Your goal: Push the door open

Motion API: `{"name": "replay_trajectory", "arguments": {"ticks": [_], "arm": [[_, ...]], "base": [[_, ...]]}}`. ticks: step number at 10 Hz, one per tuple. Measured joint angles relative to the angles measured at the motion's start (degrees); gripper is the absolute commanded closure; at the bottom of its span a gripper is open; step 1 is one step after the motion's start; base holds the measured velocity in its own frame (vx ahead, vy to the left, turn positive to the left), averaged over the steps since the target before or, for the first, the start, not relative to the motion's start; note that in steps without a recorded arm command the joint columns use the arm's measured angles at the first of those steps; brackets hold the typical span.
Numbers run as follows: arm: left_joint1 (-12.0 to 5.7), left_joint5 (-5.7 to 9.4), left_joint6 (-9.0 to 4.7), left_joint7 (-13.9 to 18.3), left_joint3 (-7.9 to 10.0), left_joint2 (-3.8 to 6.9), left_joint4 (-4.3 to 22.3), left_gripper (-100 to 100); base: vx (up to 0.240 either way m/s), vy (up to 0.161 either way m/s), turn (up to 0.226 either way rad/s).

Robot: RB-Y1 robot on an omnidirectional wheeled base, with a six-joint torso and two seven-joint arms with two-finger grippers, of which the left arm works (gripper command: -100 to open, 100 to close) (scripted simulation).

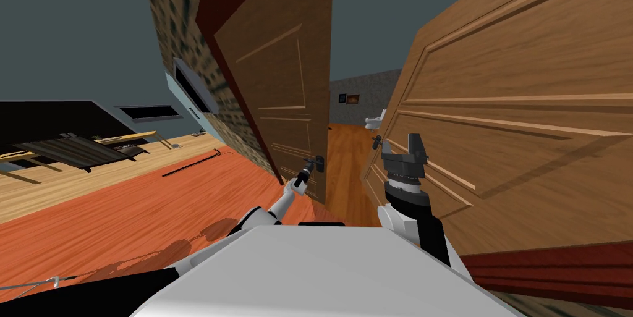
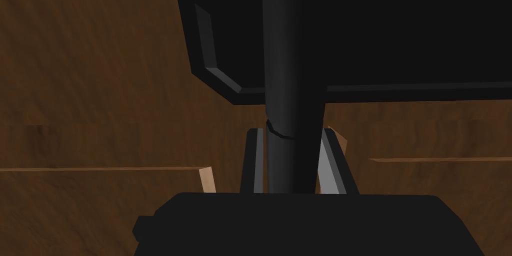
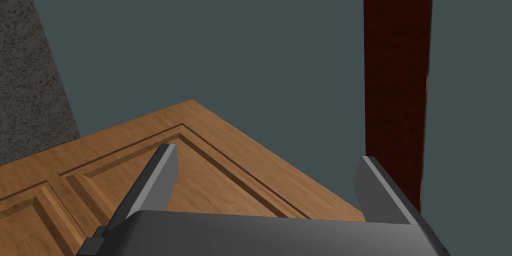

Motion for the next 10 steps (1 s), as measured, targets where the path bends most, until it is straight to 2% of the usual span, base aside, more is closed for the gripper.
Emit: {"name": "replay_trajectory", "arguments": {"ticks": [1, 2, 3, 4, 5, 6, 7, 8, 9, 10], "arm": [[-0.01, 0.14, -0.04, -0.57, 0.77, -0.06, 0.03, 100], [-0.51, 0.38, -0.69, -0.85, 1.49, 0.22, 1.09, 100], [-0.17, 0.45, -0.43, -1.11, 1.91, 0.38, 0.14, 100], [-0.2, 0.63, 0.53, -1.4, 2.58, 0.49, -0.52, 100], [-0.27, 0.81, 0.9, -1.48, 3.07, 0.83, -0.46, 100], [0.96, 0.88, 1.82, -1.84, 3.63, 1.05, -2.45, 100], [1.1, 0.99, 1.94, -1.94, 3.94, 1.42, -2.58, 100], [-0.34, 1.18, 0.74, -1.98, 4.43, 1.39, -0.14, 100], [-0.96, 1.41, 0.23, -2.46, 5.36, 1.14, 1.0, 100], [0.14, 1.49, 0.96, -2.68, 5.72, 1.46, -0.37, 100]], "base": [[0.179, -0.171, 0.075], [0.121, -0.128, 0.047], [0.124, -0.128, 0.067], [0.148, -0.159, 0.052], [0.145, -0.179, 0.081], [0.124, -0.13, 0.042], [0.06, -0.045, 0.01], [0.074, -0.1, 0.063], [0.153, -0.147, 0.082], [0.147, -0.143, 0.084]]}}
